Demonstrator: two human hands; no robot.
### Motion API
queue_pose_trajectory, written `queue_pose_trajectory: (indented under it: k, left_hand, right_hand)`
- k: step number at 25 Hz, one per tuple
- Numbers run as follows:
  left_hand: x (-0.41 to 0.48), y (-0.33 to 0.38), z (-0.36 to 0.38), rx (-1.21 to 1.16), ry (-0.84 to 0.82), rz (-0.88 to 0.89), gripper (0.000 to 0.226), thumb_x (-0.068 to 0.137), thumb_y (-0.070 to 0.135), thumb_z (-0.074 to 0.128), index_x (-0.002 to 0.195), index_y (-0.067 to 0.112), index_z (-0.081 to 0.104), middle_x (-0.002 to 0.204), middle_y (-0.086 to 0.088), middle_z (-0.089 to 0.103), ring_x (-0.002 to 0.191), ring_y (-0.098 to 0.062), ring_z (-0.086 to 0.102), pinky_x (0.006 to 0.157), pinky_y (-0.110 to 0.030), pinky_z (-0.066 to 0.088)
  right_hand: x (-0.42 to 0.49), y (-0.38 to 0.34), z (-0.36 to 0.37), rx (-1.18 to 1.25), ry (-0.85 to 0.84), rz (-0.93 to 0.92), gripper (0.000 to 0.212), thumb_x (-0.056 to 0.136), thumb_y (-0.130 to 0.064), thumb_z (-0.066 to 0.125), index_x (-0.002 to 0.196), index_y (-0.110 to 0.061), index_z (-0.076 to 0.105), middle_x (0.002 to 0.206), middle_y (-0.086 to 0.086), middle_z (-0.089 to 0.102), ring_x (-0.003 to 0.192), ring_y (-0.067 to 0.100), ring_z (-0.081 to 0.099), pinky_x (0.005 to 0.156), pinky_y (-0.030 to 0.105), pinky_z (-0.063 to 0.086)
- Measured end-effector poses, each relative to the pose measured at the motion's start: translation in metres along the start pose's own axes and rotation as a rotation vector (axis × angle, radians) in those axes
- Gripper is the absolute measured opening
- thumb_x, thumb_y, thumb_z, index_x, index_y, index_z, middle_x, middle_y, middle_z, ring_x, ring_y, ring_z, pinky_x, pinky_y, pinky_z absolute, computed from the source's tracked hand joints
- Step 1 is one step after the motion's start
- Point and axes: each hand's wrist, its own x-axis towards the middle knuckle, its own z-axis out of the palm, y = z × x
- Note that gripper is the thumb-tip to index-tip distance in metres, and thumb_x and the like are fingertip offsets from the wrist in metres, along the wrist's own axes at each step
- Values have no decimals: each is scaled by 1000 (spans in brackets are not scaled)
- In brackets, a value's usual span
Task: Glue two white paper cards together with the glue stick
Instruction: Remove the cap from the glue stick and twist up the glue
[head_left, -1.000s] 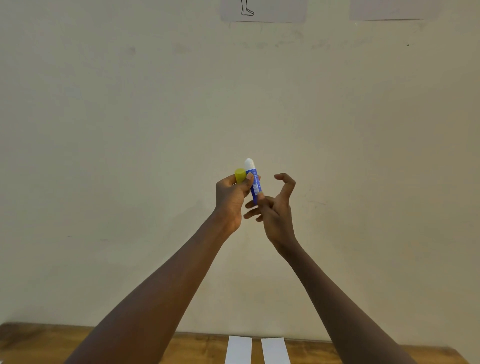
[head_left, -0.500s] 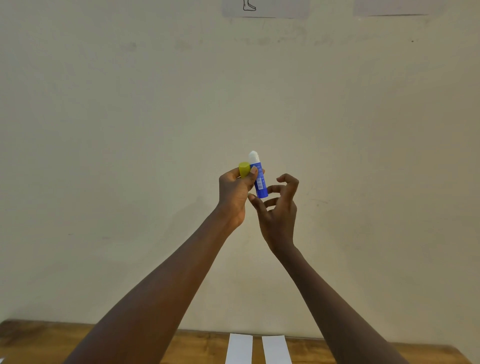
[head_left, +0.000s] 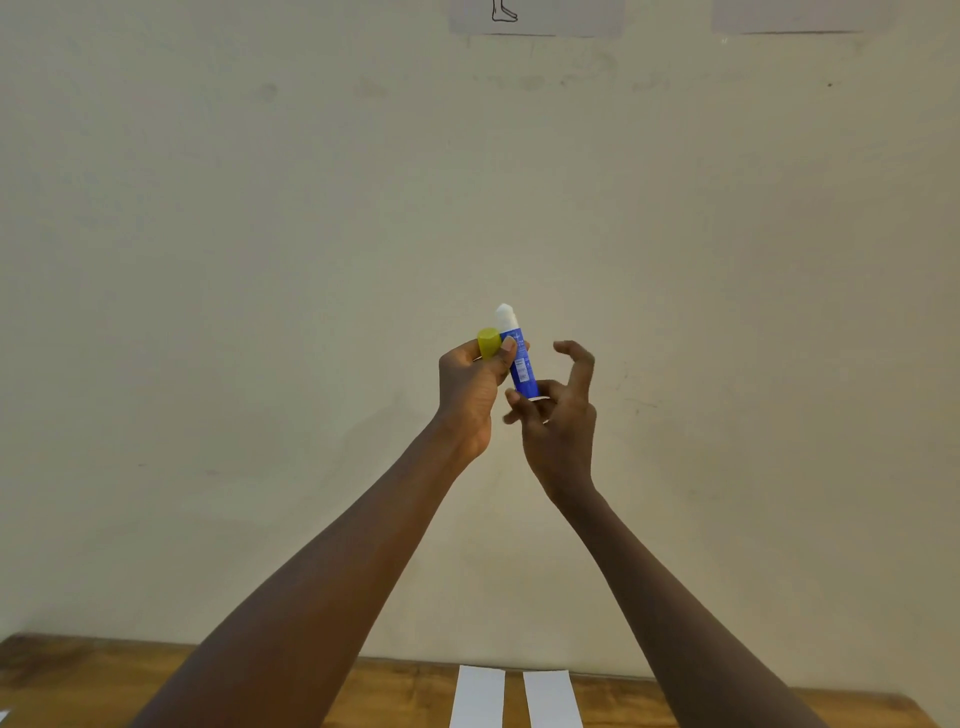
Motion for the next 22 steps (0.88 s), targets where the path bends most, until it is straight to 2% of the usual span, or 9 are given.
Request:
queue_pose_trajectory:
  k: [2,4,7,9,11,13,16,19,22]
  left_hand:
    - [1,0,-2,28,2,-27,6,88,16,52,86,16,57,99,-10,61,96,-24,58,67,-25,51]
    - [0,-2,-4,51,12,-24,6,88,17,51,91,14,56,101,-10,61,96,-25,58,70,-28,52]
    - [-2,-4,-3,32,26,0,8,88,14,52,94,11,55,101,-9,62,96,-23,59,85,-29,47]
    - [-2,-5,-3,38,18,-3,9,88,14,52,95,10,55,102,-9,62,97,-24,59,89,-30,47]
    - [0,-4,-4,44,4,-11,9,88,15,51,94,11,56,102,-10,62,100,-26,58,91,-34,47]
    - [0,-5,-4,50,4,-16,9,88,15,51,94,10,55,102,-10,61,99,-26,58,89,-34,47]
    - [-1,-4,-2,29,6,-3,7,88,14,51,93,11,55,100,-8,62,94,-23,59,84,-28,49]
    - [-2,-6,-2,51,14,7,7,88,13,51,94,11,54,101,-8,61,93,-24,59,88,-31,47]
    - [-4,-8,-4,65,27,-10,11,88,16,51,97,11,52,104,-8,60,95,-26,59,91,-33,46]
  right_hand:
    - [-1,-2,0,158,-110,62,52,88,0,48,131,-12,22,80,15,66,54,11,62,55,13,52]
    - [-2,-2,-1,224,-143,94,52,91,-8,44,134,-18,16,84,13,64,57,15,62,52,12,49]
    - [-2,-2,-1,-8,-49,10,64,82,-12,61,131,-17,19,86,2,62,54,21,58,56,31,54]
    - [-3,-2,-1,-35,-64,9,62,82,-5,60,129,-18,21,80,10,64,49,22,58,56,41,57]
    - [-3,-2,-4,140,-169,55,55,88,-3,48,131,-20,18,81,16,63,48,14,59,47,28,55]
    - [-1,-2,-6,218,-205,93,50,92,-11,43,132,-22,15,80,12,61,47,9,59,43,14,47]
    - [0,-1,-4,99,-72,52,53,87,-20,54,128,-20,21,77,5,61,49,17,57,46,18,48]
    - [0,-2,-4,14,-27,23,44,88,-11,51,124,-14,25,76,20,67,43,22,55,48,29,48]
    - [2,-1,-7,114,-110,69,35,92,-5,39,122,-13,22,77,20,64,40,12,52,40,17,45]
